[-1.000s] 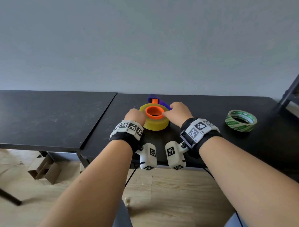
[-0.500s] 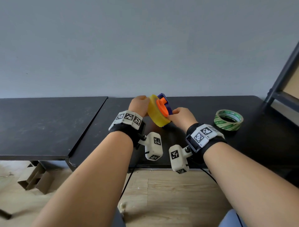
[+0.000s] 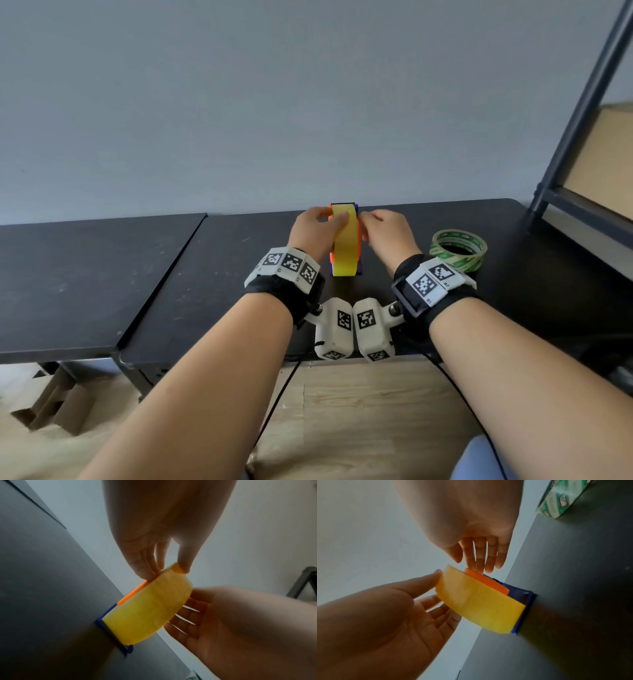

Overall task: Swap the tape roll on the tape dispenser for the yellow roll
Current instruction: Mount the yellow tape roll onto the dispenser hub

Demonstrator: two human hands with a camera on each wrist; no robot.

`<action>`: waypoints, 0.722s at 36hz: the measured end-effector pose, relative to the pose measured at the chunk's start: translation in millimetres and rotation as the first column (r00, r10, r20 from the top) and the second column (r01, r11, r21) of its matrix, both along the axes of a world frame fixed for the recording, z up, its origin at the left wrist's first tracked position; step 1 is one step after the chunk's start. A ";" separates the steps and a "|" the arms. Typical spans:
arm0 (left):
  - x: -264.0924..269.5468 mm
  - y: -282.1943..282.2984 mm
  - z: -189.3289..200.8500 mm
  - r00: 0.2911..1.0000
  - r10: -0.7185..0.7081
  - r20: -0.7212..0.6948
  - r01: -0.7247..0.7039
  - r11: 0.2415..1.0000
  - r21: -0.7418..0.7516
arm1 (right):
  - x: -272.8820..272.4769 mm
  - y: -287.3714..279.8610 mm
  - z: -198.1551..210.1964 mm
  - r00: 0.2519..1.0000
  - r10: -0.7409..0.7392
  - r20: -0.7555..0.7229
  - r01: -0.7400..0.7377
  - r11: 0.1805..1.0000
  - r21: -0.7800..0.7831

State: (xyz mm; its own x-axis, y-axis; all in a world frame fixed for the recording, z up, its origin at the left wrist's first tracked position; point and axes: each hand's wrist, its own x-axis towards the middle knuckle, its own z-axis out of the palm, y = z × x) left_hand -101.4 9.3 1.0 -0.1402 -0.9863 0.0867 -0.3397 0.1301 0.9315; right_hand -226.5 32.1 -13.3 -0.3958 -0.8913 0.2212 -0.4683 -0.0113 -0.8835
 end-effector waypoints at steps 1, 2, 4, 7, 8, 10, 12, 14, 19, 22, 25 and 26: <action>-2.1 1.8 -0.3 1.000 0.006 0.017 -0.006 1.000 -0.021 | -0.6 0.6 0.7 1.000 -0.004 0.012 0.003 1.000 0.001; -3.7 3.1 -0.1 1.000 0.010 0.025 -0.009 1.000 -0.029 | -1.0 1.4 1.5 1.000 -0.002 0.029 0.002 1.000 -0.001; -3.9 3.6 0.4 1.000 0.005 0.011 -0.005 1.000 -0.008 | -0.7 3.8 2.3 0.999 0.020 0.046 -0.021 1.000 0.007; -1.5 2.7 2.4 0.998 -0.013 -0.056 0.016 0.999 0.044 | 1.7 5.5 3.1 0.997 0.049 0.067 -0.051 0.998 0.029; -0.3 2.8 2.9 0.998 -0.016 -0.060 0.019 0.998 0.052 | 2.6 5.7 3.7 0.995 0.049 0.081 -0.052 0.998 0.032; 2.3 3.7 3.2 0.996 -0.024 -0.080 0.028 0.999 0.045 | 4.1 5.6 6.0 0.994 0.040 0.106 -0.044 0.998 0.037; 4.1 4.7 2.2 0.995 -0.022 -0.100 0.025 0.999 0.027 | 7.4 7.8 11.1 0.993 0.039 0.113 -0.044 0.998 0.040; 5.0 5.3 0.4 0.993 -0.018 -0.117 0.021 1.000 0.019 | 10.0 9.9 14.8 0.993 0.051 0.110 -0.054 0.998 0.028; 11.5 2.0 -6.3 0.987 -0.047 -0.152 0.052 0.998 0.031 | 11.0 11.7 15.7 0.983 0.087 0.162 -0.090 0.996 0.009; 14.2 -0.1 -8.7 0.986 -0.047 -0.158 0.056 0.997 0.051 | 12.6 15.7 13.6 0.968 0.112 0.225 -0.117 0.993 0.010; 12.9 -2.7 -10.3 0.984 -0.009 -0.178 0.024 0.996 0.083 | 14.4 15.2 11.9 0.960 0.097 0.264 -0.108 0.994 0.028; 12.2 -3.8 -10.8 0.984 -0.003 -0.178 0.019 0.996 0.090 | 15.2 15.0 12.0 0.957 0.088 0.276 -0.104 0.994 0.045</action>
State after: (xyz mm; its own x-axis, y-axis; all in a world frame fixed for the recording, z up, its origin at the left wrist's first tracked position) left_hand -89.2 5.5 -9.7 -0.1416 -0.9897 0.0211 -0.1666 0.0448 0.9850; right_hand -211.2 47.1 -1.3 -0.3456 -0.9363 0.0628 -0.2080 0.0112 -0.9781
